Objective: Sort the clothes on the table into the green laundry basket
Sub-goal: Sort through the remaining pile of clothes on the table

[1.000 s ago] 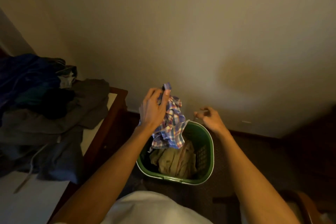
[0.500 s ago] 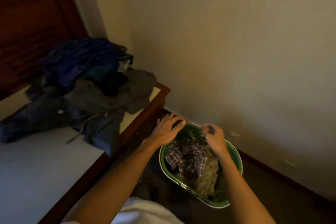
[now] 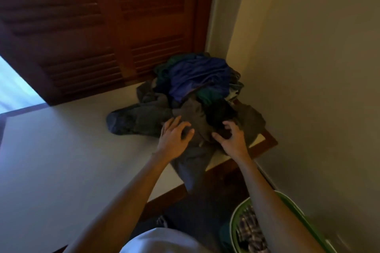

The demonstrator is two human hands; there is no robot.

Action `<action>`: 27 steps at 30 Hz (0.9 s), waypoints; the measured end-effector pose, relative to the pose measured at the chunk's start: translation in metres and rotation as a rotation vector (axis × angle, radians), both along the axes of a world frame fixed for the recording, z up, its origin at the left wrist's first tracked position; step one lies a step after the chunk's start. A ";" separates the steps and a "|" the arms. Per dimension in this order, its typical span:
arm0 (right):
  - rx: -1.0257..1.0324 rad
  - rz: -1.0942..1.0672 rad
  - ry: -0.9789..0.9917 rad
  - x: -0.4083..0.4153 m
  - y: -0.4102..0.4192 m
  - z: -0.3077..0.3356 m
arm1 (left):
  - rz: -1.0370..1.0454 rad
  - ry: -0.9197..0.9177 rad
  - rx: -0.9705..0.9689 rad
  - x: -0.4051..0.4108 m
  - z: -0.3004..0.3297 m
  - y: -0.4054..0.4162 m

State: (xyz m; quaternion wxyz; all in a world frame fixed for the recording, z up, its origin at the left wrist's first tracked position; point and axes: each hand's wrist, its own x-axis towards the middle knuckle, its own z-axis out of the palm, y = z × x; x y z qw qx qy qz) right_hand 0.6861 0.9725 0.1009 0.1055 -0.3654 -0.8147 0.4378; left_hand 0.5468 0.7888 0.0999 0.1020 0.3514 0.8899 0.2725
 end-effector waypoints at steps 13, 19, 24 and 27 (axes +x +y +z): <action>-0.002 0.494 -0.114 -0.175 -0.091 -0.008 | 0.228 -0.160 -0.507 -0.119 -0.064 -0.083; -0.075 -0.087 0.092 -0.225 0.057 0.054 | 0.236 -0.168 -0.491 -0.125 -0.059 -0.083; -0.524 -0.278 -0.014 -0.313 0.143 0.022 | 0.254 -0.315 -0.384 -0.142 -0.048 -0.082; -0.600 -0.357 -0.025 -0.356 0.130 -0.013 | 0.270 -0.385 -0.303 -0.146 -0.060 -0.086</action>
